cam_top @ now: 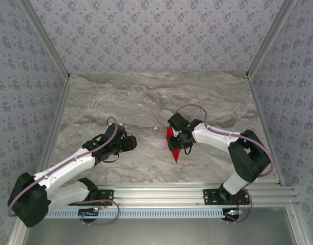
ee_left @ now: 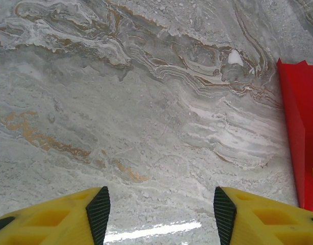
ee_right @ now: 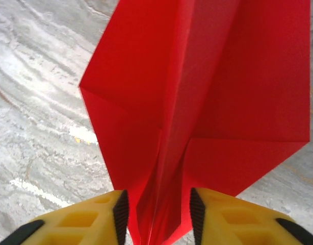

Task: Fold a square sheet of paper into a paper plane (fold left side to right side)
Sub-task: Pick up the paper plane at the center of the table.

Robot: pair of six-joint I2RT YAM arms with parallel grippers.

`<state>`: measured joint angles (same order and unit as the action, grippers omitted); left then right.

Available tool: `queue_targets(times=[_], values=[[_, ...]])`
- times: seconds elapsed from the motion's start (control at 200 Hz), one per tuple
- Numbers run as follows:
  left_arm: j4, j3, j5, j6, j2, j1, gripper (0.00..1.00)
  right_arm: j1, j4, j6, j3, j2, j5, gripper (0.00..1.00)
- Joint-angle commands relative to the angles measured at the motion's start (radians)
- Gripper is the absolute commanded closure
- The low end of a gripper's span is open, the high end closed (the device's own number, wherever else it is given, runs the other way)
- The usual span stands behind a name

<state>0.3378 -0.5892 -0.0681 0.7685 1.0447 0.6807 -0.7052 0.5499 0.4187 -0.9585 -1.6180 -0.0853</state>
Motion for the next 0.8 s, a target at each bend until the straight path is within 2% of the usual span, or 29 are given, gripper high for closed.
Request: queue_targets(times=[0.0, 0.16, 0.25, 0.465, 0.69, 0.794], values=[[0.015, -0.003, -0.007, -0.005, -0.018, -0.006, 0.41, -0.009, 0.007, 0.019, -0.031, -0.042, 0.015, 0.70], [0.028, -0.004, -0.010, -0.009, -0.034, -0.005, 0.40, -0.008, 0.009, 0.027, -0.056, -0.080, 0.014, 0.86], [0.038, -0.006, -0.012, -0.010, -0.050, -0.006, 0.40, 0.028, 0.040, 0.028, -0.106, -0.094, 0.025, 0.94], [0.022, 0.019, 0.037, -0.029, -0.116, -0.006, 0.27, 0.138, 0.169, 0.025, -0.363, -0.213, 0.081, 0.94], [-0.031, 0.048, 0.132, -0.069, -0.167, -0.005, 0.06, 0.178, 0.272, 0.006, -0.640, -0.418, 0.140, 0.94], [-0.025, 0.046, 0.139, -0.082, -0.175, -0.006, 0.02, 0.188, 0.301, -0.004, -0.729, -0.490, 0.143, 0.94]])
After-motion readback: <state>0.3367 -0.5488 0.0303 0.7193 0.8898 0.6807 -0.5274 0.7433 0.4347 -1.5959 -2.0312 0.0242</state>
